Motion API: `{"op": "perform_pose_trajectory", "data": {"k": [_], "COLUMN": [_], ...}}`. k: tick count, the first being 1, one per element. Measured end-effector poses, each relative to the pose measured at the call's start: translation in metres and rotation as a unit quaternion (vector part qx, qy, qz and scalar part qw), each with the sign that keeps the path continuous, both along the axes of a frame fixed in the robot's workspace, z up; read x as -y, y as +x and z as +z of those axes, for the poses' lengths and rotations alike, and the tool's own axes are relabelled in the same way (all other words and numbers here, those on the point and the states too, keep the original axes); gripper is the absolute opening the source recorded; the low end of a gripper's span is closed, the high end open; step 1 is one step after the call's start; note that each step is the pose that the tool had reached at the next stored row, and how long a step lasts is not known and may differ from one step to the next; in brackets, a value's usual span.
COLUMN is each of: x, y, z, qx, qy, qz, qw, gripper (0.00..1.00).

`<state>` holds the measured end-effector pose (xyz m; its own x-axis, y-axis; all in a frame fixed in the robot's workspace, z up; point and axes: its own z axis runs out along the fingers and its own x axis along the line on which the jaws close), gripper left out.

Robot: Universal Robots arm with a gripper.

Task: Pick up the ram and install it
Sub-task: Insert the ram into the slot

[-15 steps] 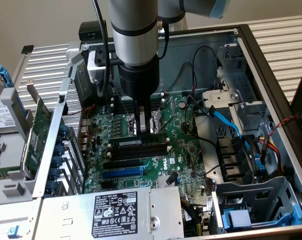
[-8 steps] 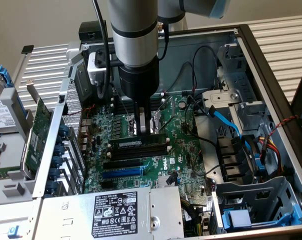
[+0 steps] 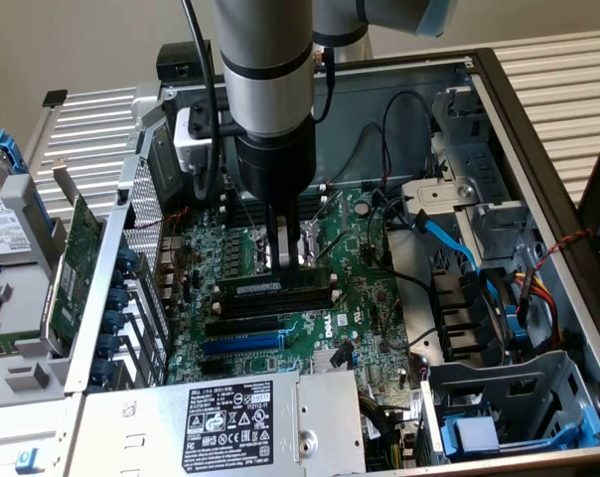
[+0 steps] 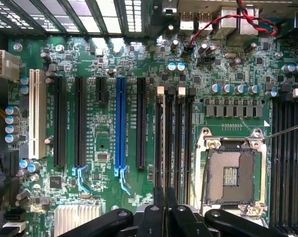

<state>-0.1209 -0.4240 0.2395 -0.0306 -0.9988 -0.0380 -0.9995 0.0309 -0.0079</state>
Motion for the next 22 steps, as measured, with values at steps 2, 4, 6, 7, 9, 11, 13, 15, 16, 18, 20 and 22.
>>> {"op": "perform_pose_trajectory", "data": {"k": [2,4,6,7,9,11,13,15,16,18,20,22], "x": [0.0001,0.0,0.0001,0.0,0.0001,0.0004,0.0008,0.0009,0.0009,0.0009,0.0009,0.0009], "y": [-0.0001,-0.0001,-0.0002,-0.0002,-0.0004,-0.0004,-0.0004,-0.0004,-0.0004,-0.0004,-0.0004,-0.0004], "z": [-0.0005,-0.0012,-0.0018,-0.0022,-0.0024,-0.0027,-0.0027,-0.003,-0.003,-0.0034,-0.0035,-0.0036], "qx": [-0.0001,0.0,0.0,0.0,-0.0001,0.0,0.0,-0.0001,-0.0001,0.0,-0.0001,0.0], "qy": [-0.0002,0.0,-0.0001,0.0,-0.0001,0.0,0.0,-0.0001,-0.0001,-0.0001,-0.0001,-0.0001], "qz": [0.0,0.0,0.0,0.0,0.0,0.0,0.0,0.0,0.0,0.0,-0.001,-0.003], "qw": [1.0,1.0,1.0,1.0,1.0,1.0,1.0,1.0,1.0,1.0,1.0,1.0], "gripper": [0.12,0.12,0.12,0.12,0.12,0.12,0.12,0.12,0.12,0.12,0.12,0.12]}}
